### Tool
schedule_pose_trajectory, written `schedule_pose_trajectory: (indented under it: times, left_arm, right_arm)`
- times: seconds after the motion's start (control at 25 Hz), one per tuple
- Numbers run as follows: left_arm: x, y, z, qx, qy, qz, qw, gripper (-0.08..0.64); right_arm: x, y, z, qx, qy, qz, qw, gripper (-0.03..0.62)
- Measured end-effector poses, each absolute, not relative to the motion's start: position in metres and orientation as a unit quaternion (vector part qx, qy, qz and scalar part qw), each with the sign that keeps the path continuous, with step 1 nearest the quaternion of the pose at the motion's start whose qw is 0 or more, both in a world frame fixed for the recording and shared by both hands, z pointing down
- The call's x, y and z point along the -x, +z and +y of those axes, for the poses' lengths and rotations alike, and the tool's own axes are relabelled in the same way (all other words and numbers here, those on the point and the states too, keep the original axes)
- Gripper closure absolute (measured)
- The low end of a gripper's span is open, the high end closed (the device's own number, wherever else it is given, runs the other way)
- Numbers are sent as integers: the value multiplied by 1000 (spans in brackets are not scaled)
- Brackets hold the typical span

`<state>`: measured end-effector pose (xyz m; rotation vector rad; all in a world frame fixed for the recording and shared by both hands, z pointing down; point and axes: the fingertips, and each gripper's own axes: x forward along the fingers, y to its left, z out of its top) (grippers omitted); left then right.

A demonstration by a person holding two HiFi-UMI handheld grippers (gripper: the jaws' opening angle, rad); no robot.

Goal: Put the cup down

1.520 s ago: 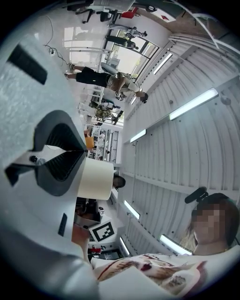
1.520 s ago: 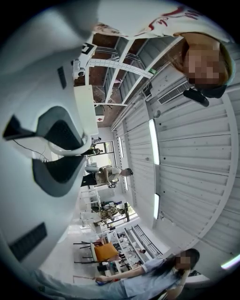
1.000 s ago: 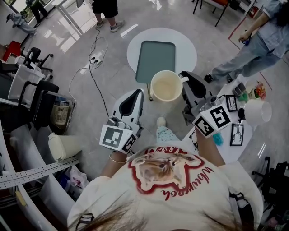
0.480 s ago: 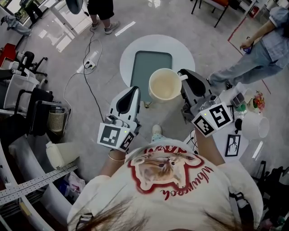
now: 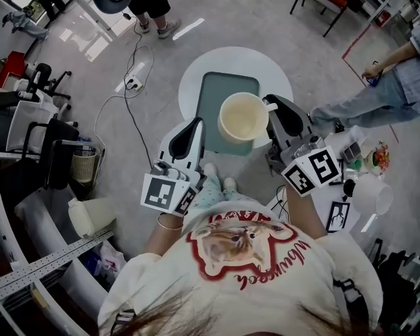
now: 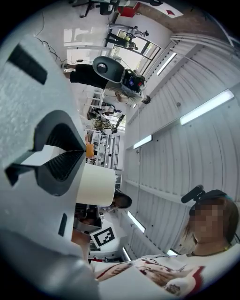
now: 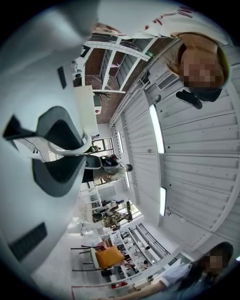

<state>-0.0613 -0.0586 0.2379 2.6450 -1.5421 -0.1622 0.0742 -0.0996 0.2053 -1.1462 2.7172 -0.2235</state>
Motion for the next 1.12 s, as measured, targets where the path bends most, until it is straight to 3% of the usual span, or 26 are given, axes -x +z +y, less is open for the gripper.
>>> schedule_pose_trajectory:
  times: [1.12]
  left_arm:
    - [100, 238, -211, -904, -52, -424, 35, 546]
  right_arm:
    - [-38, 204, -220, 456, -64, 882, 102, 540]
